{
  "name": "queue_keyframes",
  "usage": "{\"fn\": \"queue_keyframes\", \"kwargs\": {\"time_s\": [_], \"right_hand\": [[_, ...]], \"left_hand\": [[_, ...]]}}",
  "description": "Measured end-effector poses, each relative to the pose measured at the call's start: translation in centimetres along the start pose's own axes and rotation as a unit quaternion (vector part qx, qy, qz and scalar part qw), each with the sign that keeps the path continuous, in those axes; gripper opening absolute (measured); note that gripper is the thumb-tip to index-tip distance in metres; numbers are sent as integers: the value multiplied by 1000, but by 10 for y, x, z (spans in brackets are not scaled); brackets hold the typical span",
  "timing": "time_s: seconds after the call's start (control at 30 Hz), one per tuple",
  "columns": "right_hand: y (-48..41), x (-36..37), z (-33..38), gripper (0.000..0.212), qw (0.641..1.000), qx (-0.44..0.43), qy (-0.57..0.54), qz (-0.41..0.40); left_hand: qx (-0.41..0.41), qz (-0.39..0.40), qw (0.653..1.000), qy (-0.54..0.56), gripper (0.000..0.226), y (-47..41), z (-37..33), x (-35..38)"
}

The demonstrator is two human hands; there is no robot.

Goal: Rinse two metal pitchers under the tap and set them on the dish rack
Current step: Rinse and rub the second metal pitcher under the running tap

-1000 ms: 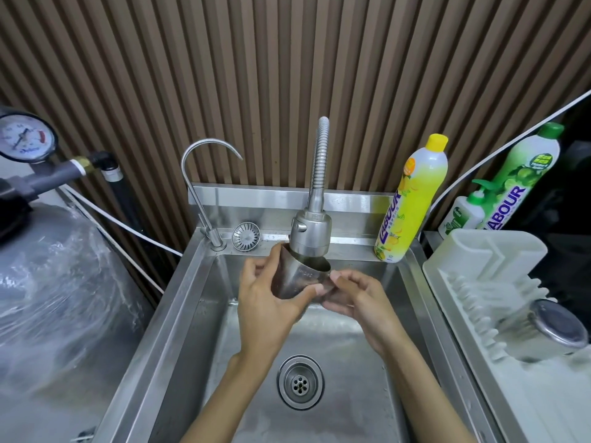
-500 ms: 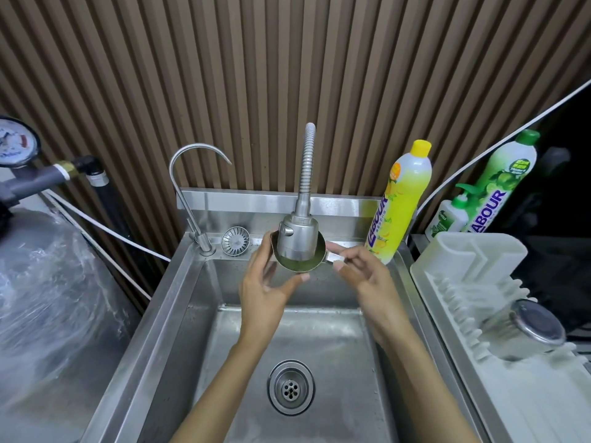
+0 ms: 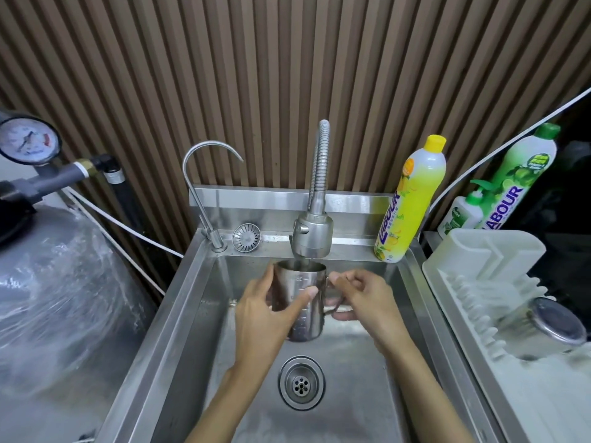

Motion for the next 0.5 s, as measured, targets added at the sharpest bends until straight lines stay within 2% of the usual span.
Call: {"fn": "queue_keyframes", "kwargs": {"time_s": [0.1, 0.17, 0.2, 0.27, 0.37, 0.43, 0.5], "right_hand": [[2, -13, 23, 23, 969, -47, 236, -53], [8, -17, 38, 20, 933, -82, 344, -72], [10, -19, 41, 19, 927, -94, 354, -82], [10, -21, 40, 19, 945, -109, 297, -89], [1, -21, 23, 20, 990, -102, 76, -58], [-6, -15, 11, 15, 996, -86, -20, -16], [-13, -6, -2, 16, 993, -61, -96, 22]], "left_hand": [[-47, 69, 996, 44, 35, 3, 11, 22], [-60, 100, 989, 91, 39, 2, 14, 35], [-64, 104, 986, 118, 42, 1, 15, 41], [-62, 97, 982, 149, 43, -4, 12, 47], [-52, 66, 979, 187, 65, -16, 8, 49], [-39, 30, 981, 189, 85, -22, 7, 43], [7, -2, 989, 149, 89, -23, -3, 33]]}}
Point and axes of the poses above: each hand's wrist, its own y-axis away from the middle knuckle, its own x-axis out of the palm, z = x × y, the point moved 7 cm from there along -y, towards the middle knuckle
